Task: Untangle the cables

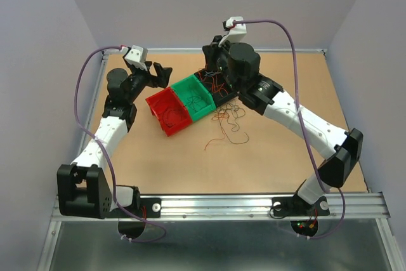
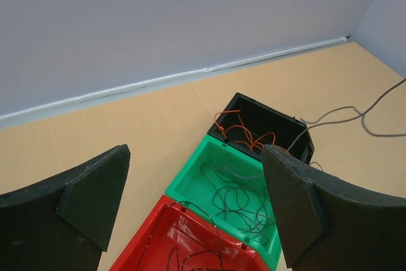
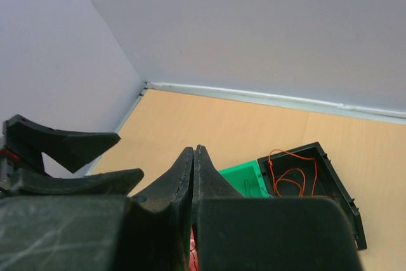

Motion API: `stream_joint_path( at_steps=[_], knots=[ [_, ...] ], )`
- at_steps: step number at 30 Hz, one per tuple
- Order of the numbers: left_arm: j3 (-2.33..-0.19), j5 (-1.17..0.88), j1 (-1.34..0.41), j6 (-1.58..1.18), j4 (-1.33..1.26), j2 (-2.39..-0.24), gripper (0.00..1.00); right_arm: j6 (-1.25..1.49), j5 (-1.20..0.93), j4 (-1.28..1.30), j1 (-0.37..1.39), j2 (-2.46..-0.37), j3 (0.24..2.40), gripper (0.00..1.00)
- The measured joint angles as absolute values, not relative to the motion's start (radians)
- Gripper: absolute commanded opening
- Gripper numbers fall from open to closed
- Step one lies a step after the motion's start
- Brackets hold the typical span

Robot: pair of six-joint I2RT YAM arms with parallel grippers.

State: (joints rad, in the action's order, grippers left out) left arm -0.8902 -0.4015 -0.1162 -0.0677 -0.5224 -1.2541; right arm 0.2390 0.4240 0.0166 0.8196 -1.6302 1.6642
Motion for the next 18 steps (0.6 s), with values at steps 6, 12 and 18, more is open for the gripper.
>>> stream_joint_path(
  at_steps=[6,12,18],
  knots=[
    [-0.881,-0.458,-0.116,-0.044,-0.538,-1.262,0.96,0.238,0.44,0.007,0.82,-1.586,1.666,0.01],
    [-0.875,-0.49,-0.116,-0.032,-0.542,-1.27,0.95,0.235,0.443,0.007,0.82,-1.604,1.666,0.01],
    [-0.875,-0.497,-0.116,-0.028,-0.542,-1.274,0.95,0.236,0.441,0.007,0.823,-1.647,1.651,0.01]
  ],
)
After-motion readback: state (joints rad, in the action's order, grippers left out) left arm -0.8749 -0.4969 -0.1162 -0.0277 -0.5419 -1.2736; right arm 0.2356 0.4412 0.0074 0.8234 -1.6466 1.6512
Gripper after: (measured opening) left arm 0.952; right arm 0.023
